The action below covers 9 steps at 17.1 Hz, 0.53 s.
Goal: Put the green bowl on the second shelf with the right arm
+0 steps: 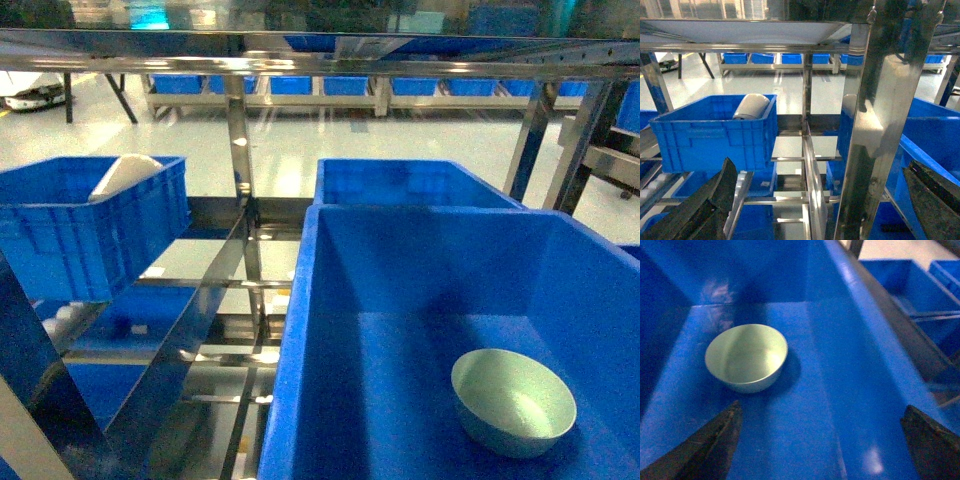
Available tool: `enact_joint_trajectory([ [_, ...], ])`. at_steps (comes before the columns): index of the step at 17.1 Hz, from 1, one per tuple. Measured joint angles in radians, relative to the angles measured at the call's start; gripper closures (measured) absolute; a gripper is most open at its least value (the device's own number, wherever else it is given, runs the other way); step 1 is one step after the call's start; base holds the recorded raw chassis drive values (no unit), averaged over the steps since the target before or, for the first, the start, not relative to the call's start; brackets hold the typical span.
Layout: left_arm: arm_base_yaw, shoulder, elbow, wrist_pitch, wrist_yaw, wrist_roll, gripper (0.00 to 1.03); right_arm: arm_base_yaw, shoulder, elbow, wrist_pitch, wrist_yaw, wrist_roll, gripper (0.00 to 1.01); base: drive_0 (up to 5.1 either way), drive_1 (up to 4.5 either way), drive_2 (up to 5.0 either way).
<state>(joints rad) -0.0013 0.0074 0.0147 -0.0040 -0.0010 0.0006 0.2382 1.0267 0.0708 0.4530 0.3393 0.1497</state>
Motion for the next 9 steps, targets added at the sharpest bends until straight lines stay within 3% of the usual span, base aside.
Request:
enact_joint_trajectory([
  [1, 0.000, 0.000, 0.000, 0.000, 0.000, 0.000, 0.05, -0.032, -0.278, -0.007, -0.147, 0.018, -0.045, 0.04, 0.0, 0.00, 0.0],
  [2, 0.000, 0.000, 0.000, 0.000, 0.000, 0.000, 0.05, -0.043, -0.652, 0.044, -0.348, 0.022, -0.066, 0.03, 0.0, 0.00, 0.0],
  [3, 0.000, 0.000, 0.000, 0.000, 0.000, 0.000, 0.05, -0.114, -0.693, -0.021, -0.184, -0.169, -0.108, 0.21, 0.0, 0.00, 0.0],
  [4, 0.000, 0.000, 0.000, 0.001, -0.001, 0.000, 0.05, -0.246, -0.752, -0.030, -0.217, -0.321, -0.132, 0.49, 0.0, 0.00, 0.0],
  [6, 0.000, 0.000, 0.000, 0.000, 0.000, 0.000, 0.05, -0.243, -0.774, -0.059, -0.200, -0.338, -0.137, 0.65, 0.0, 0.00, 0.0],
  [9, 0.000, 0.000, 0.000, 0.000, 0.000, 0.000, 0.05, -0.238, -0.828, -0.059, -0.248, -0.339, -0.145, 1.00, 0.0, 0.00, 0.0],
])
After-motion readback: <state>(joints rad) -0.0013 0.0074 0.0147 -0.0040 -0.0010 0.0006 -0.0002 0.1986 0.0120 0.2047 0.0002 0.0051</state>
